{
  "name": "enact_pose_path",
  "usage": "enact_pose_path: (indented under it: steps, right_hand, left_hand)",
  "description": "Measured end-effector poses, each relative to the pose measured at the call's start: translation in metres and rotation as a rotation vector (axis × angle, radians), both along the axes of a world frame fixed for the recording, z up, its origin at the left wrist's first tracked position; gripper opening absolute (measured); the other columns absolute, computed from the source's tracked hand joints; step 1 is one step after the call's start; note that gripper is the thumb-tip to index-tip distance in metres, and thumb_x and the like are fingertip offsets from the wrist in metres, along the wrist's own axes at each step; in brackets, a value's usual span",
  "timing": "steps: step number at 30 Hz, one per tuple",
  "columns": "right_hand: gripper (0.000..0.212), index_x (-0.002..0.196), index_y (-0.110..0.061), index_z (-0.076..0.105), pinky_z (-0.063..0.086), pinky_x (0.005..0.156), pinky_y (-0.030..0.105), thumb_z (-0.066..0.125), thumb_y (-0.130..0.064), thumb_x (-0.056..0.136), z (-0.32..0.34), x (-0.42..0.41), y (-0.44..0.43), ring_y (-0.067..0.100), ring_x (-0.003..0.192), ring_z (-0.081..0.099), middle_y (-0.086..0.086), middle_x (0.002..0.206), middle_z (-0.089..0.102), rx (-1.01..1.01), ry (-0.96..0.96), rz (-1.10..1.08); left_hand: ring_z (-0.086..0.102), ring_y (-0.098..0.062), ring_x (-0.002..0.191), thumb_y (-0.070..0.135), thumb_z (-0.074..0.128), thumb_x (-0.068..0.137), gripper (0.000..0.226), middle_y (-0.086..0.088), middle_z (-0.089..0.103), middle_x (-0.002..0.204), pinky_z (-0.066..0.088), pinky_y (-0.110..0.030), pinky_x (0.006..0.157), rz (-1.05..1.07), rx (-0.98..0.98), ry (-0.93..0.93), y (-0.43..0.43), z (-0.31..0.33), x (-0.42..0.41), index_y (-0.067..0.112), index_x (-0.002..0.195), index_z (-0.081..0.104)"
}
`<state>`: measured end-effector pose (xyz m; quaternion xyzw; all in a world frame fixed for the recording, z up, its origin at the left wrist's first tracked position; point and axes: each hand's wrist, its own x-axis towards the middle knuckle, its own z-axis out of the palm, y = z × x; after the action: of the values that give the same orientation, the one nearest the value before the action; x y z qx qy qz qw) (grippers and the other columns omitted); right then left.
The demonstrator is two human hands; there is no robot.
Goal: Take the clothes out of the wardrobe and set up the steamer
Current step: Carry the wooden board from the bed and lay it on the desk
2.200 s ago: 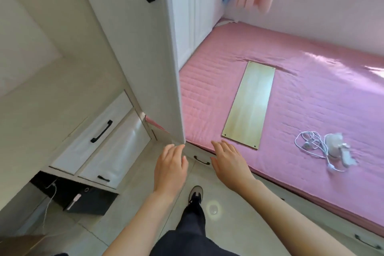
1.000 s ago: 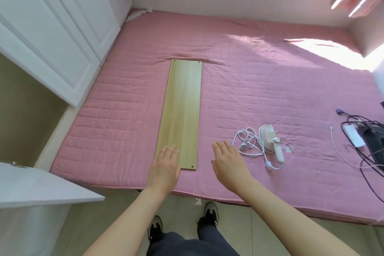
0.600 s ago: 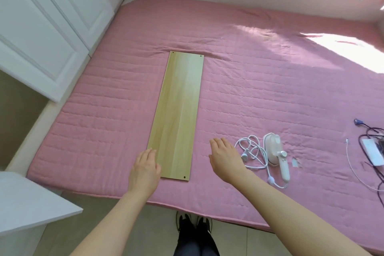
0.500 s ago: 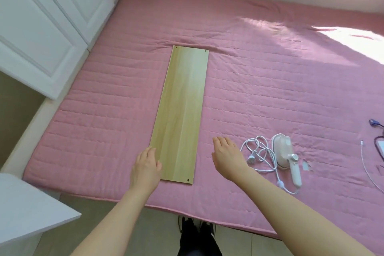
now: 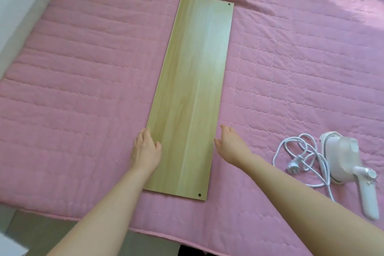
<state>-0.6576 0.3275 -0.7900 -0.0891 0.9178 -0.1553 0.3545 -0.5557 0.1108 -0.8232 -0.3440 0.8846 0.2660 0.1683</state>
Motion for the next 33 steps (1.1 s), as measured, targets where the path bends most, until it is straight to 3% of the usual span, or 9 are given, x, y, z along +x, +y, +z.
enact_pose_path:
  steps: [4,9,13,17,22,24,28,31,33]
  right_hand:
    - [0.039,0.131,-0.004,0.036,0.041,0.075,0.034,0.044,-0.015,0.094,-0.02,-0.01,-0.017,0.032,0.103,0.054,0.013,0.115,0.056,-0.134,-0.073,-0.22]
    - [0.041,0.122,-0.004,0.032,0.047,0.073,0.034,0.053,-0.02,0.09,-0.031,-0.016,-0.034,0.026,0.089,0.057,0.01,0.103,0.056,-0.248,-0.217,-0.46]
    - [0.048,0.12,-0.003,0.04,0.041,0.052,0.028,0.058,-0.023,0.081,-0.04,-0.008,-0.038,0.02,0.067,0.051,0.006,0.089,0.051,-0.288,-0.271,-0.552]
    - [0.045,0.117,-0.008,0.039,0.051,0.074,0.04,0.06,-0.024,0.08,-0.043,0.001,-0.036,0.022,0.084,0.056,0.007,0.105,0.053,-0.325,-0.294,-0.701]
    - [0.052,0.114,-0.009,0.048,0.037,0.052,0.026,0.057,-0.03,0.067,-0.037,0.037,-0.034,0.019,0.064,0.047,0.006,0.094,0.051,-0.312,-0.338,-0.646]
    - [0.046,0.11,-0.01,0.049,0.037,0.053,0.027,0.058,-0.028,0.069,-0.035,0.056,-0.026,0.02,0.068,0.049,0.007,0.093,0.053,-0.309,-0.357,-0.676]
    - [0.015,0.087,-0.013,0.046,0.037,0.055,0.027,0.059,-0.016,0.081,-0.032,0.097,-0.007,0.016,0.067,0.044,0.0,0.078,0.045,-0.331,-0.428,-0.758]
    - [0.018,0.09,-0.011,0.048,0.046,0.067,0.033,0.06,-0.019,0.079,-0.033,0.125,0.008,0.02,0.073,0.045,0.005,0.082,0.047,-0.298,-0.545,-0.803]
    - [0.014,0.092,-0.012,0.049,0.038,0.061,0.028,0.058,-0.015,0.081,-0.033,0.131,0.017,0.021,0.074,0.042,0.008,0.084,0.045,-0.298,-0.656,-0.829]
  left_hand:
    - [0.031,-0.035,0.135,0.02,0.05,0.093,0.063,-0.02,0.034,0.148,0.029,-0.043,0.108,0.068,0.017,0.004,-0.006,-0.022,-0.015,0.002,0.147,0.022]
    - [0.03,-0.037,0.133,0.019,0.052,0.091,0.065,-0.022,0.038,0.145,0.023,-0.04,0.109,0.148,0.005,0.045,-0.005,-0.032,-0.021,0.0,0.146,0.024]
    - [0.033,-0.036,0.13,0.021,0.052,0.09,0.062,-0.019,0.041,0.143,0.022,-0.039,0.108,0.135,-0.036,0.053,-0.005,-0.039,-0.015,0.002,0.144,0.029]
    - [0.034,-0.036,0.128,0.018,0.056,0.086,0.065,-0.017,0.043,0.142,0.024,-0.038,0.107,0.158,-0.032,0.096,-0.001,-0.037,-0.003,0.004,0.144,0.031]
    - [0.035,-0.038,0.126,0.014,0.06,0.082,0.068,-0.018,0.045,0.14,0.027,-0.04,0.106,0.22,-0.015,0.101,0.008,-0.03,0.03,0.005,0.143,0.033]
    - [0.035,-0.038,0.126,0.013,0.06,0.082,0.067,-0.017,0.044,0.141,0.029,-0.042,0.105,0.249,-0.005,0.078,0.011,-0.027,0.051,0.006,0.143,0.033]
    - [0.035,-0.037,0.126,0.012,0.06,0.082,0.066,-0.017,0.043,0.141,0.031,-0.045,0.105,0.307,-0.001,0.007,0.021,-0.02,0.098,0.005,0.142,0.033]
    - [0.037,-0.04,0.124,0.013,0.062,0.081,0.067,-0.022,0.042,0.137,0.033,-0.048,0.104,0.289,-0.044,-0.124,0.027,-0.015,0.126,0.004,0.141,0.032]
    - [0.038,-0.042,0.123,0.017,0.061,0.083,0.068,-0.02,0.04,0.138,0.036,-0.051,0.101,0.289,-0.056,-0.258,0.026,-0.014,0.134,0.008,0.141,0.029]
